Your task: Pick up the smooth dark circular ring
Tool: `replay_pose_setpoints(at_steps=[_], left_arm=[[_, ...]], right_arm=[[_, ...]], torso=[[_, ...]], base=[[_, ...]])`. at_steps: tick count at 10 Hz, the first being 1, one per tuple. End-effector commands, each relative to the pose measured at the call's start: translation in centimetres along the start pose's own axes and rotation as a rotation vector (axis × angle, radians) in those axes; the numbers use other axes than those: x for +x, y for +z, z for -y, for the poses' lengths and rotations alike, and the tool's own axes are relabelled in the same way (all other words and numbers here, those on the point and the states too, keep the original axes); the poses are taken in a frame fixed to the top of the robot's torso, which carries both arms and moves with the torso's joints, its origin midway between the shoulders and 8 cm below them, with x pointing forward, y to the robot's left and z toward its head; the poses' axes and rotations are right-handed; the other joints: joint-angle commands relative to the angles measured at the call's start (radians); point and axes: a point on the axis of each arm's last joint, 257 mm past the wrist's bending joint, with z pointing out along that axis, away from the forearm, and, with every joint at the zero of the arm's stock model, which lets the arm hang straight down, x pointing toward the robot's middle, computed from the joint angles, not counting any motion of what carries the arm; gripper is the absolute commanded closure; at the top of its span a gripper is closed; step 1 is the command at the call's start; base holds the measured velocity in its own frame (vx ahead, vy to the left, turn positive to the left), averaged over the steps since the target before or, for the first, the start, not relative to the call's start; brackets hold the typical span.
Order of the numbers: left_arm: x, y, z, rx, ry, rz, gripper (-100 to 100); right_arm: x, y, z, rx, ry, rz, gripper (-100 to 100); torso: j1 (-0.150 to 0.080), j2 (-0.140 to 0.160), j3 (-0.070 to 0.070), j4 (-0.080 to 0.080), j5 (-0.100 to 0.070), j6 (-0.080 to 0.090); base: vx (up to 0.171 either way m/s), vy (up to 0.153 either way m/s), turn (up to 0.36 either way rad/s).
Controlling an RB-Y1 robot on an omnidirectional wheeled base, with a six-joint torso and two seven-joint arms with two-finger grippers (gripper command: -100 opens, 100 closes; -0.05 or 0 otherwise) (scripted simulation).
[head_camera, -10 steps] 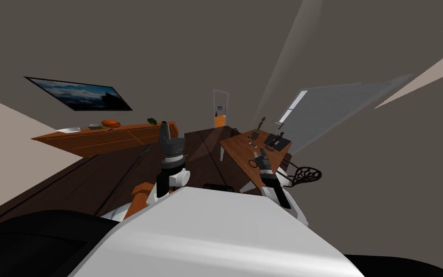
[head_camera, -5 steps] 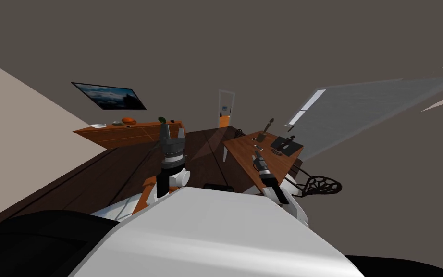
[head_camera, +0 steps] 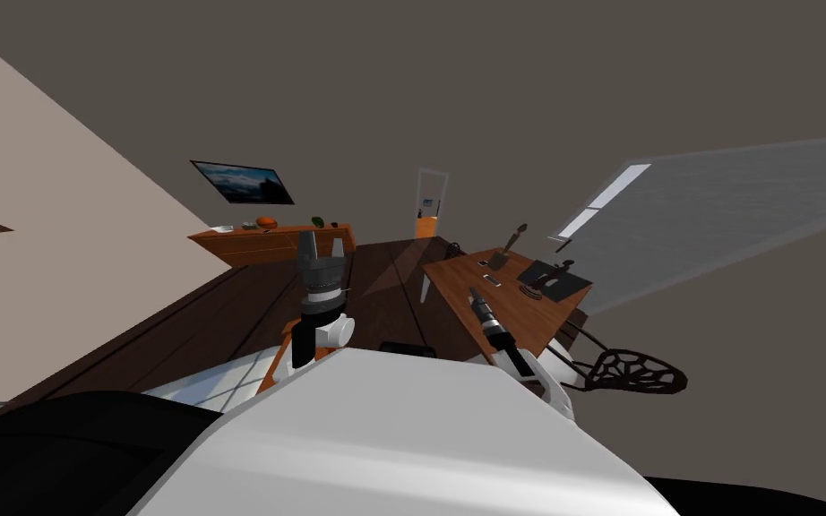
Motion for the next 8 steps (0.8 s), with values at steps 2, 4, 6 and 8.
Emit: replay_pose_setpoints(at_steps=[2, 4, 6, 8], left_arm=[[0.0, 0.0, 0.0, 0.000, 0.000, 0.000, 0], [0.0, 0.0, 0.0, 0.000, 0.000, 0.000, 0], [0.0, 0.0, 0.0, 0.000, 0.000, 0.000, 0], [0.0, 0.0, 0.0, 0.000, 0.000, 0.000, 0]], right_arm=[[0.0, -0.8, 3.5, 0.080, -0.035, -0.030, -100], [0.0, -1.5, 6.1, 0.139, -0.064, -0.056, -100], [-0.1, -2.4, 8.7, 0.199, -0.093, -0.080, -100], [-0.4, -3.5, 11.3, 0.260, -0.125, -0.103, -100]], torso=[[0.000, 0.000, 0.000, 0.000, 0.000, -0.001], [0.000, 0.000, 0.000, 0.000, 0.000, -0.001], [0.000, 0.000, 0.000, 0.000, 0.000, 0.000], [0.000, 0.000, 0.000, 0.000, 0.000, 0.000]], base=[[0.011, 0.000, 0.136], [0.006, -0.003, 0.141], [0.007, -0.006, 0.115], [0.006, -0.010, 0.134]])
